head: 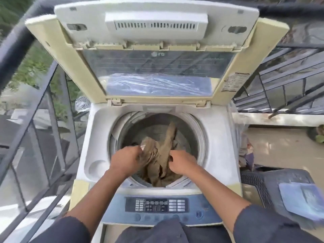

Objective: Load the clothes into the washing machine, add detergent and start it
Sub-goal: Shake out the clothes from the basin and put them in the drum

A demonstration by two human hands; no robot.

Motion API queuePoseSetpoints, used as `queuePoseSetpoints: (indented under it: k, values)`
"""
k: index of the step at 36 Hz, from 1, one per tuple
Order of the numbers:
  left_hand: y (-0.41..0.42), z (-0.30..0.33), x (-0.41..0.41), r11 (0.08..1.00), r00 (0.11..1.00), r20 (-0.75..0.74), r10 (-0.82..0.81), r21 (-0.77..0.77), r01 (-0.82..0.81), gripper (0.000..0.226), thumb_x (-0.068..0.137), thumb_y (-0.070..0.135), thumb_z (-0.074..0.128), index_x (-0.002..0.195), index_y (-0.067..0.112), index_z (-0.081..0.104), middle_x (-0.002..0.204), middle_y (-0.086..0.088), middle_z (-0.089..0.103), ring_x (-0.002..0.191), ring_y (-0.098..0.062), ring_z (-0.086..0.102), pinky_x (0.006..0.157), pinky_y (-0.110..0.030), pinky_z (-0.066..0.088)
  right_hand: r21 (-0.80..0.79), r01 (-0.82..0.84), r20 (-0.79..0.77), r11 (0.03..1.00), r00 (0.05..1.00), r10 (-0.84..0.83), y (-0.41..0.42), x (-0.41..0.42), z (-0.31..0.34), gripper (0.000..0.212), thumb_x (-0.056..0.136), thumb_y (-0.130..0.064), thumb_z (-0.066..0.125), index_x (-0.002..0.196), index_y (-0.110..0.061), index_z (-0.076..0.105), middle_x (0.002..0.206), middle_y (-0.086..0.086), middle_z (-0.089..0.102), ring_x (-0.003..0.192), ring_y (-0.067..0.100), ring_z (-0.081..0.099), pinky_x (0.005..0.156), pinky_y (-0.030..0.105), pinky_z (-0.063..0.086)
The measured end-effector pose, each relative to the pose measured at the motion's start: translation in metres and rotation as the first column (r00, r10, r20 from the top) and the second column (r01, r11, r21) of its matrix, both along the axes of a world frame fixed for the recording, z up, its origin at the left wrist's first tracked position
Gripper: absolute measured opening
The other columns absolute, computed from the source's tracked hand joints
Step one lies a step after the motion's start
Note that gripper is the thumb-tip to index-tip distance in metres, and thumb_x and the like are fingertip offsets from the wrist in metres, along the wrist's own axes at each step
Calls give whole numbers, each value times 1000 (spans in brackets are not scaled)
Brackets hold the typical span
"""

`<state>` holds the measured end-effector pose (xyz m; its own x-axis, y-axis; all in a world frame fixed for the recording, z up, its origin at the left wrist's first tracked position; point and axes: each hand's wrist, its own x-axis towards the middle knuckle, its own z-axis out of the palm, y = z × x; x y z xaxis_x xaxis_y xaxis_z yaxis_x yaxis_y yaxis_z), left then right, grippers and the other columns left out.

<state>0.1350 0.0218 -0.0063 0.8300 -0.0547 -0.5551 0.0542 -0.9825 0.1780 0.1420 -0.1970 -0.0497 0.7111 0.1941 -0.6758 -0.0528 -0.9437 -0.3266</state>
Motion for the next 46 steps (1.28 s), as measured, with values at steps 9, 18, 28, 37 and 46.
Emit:
queuePoseSetpoints:
  k: [9,18,28,37,46]
  values:
    - [16,-21,-2,999,996,-78,-38,0,39,37,94,36,49,127,34,64,126,-1,74,116,-29,70,91,-41,60,-114,-72,-87,991,994,62,11,-3,-4,30,102,-33,46,121,-21,66,122,5,69,109,30,66,82,36,50]
    - [-5,-6,3,962,996,-72,-44,-272,23,35,101,32,60,135,31,68,133,12,73,125,-16,67,107,-35,53,65,181,129,981,974,-188,-14,-10,40,32,102,-40,53,130,-32,66,128,-2,70,118,27,65,95,39,54]
    - [-92,50,30,834,992,126,-13,-546,81,26,98,28,63,122,32,74,111,19,77,102,-8,73,97,-39,59,389,445,363,806,730,-579,-92,-11,83,17,97,-36,61,110,-36,73,98,-17,75,85,7,71,78,35,60]
    - [-218,75,61,729,976,194,-96,-654,202,21,102,26,63,118,36,74,107,22,76,97,0,73,90,-35,60,585,582,352,565,445,-823,-221,-10,81,17,95,-20,69,104,-31,77,84,-17,73,75,-3,68,72,19,57]
    - [-370,33,97,736,981,18,-193,-658,157,24,98,26,64,120,26,74,108,9,76,97,-10,73,93,-32,59,299,743,211,598,560,-801,-352,11,-24,18,88,-29,66,102,-37,72,91,-12,77,90,16,73,85,37,59]
